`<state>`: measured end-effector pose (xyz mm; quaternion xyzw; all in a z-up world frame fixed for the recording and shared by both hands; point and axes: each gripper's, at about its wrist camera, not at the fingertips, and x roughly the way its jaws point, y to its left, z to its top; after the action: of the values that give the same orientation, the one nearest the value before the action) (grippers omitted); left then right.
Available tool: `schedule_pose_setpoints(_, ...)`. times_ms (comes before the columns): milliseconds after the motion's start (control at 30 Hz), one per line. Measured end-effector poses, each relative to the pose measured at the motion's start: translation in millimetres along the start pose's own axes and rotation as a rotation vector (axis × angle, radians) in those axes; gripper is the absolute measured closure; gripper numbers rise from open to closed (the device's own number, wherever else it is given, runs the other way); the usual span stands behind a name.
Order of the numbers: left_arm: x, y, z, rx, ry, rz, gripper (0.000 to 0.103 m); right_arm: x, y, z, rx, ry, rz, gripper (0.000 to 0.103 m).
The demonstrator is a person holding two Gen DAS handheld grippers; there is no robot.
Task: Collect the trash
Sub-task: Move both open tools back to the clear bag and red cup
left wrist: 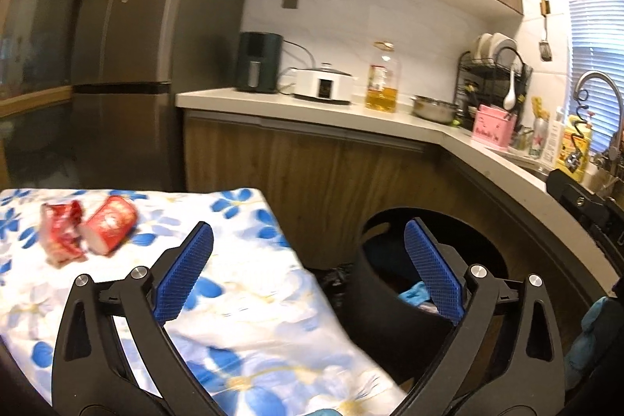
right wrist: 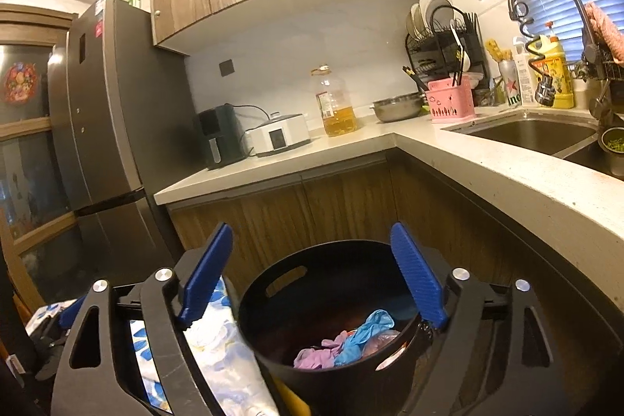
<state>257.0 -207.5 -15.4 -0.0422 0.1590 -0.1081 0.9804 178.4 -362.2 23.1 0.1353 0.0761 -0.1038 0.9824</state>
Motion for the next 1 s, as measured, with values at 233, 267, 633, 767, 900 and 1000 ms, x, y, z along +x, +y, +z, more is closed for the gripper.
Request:
schedule_pose_setpoints(233, -29, 32, -6, -0.026, -0.009, 0.063, 0.006, -18, 20, -10, 0.001, 0.007, 0.037, 0.016)
schedule_pose_setpoints(267, -31, 36, -7, -0.030, -0.009, 0.069, 0.006, -21, 24, -11, -0.001, 0.008, 0.043, 0.016)
schedule_pose_setpoints(633, -65, 82, -11, -0.063, -0.034, 0.148, 0.006, -36, 64, -20, 0.003, 0.006, 0.096, 0.016)
schedule_pose_setpoints(767, -73, 106, -13, -0.080, -0.042, 0.200, 0.006, -34, 85, -28, -0.002, 0.019, 0.133, 0.016)
schedule_pose_setpoints(900, -77, 138, -18, -0.096, -0.037, 0.269, 0.006, -28, 111, -38, -0.007, 0.041, 0.179, 0.016)
schedule_pose_setpoints(1000, -80, 162, -21, -0.108, -0.041, 0.315, 0.006, -21, 129, -45, -0.011, 0.056, 0.215, 0.016)
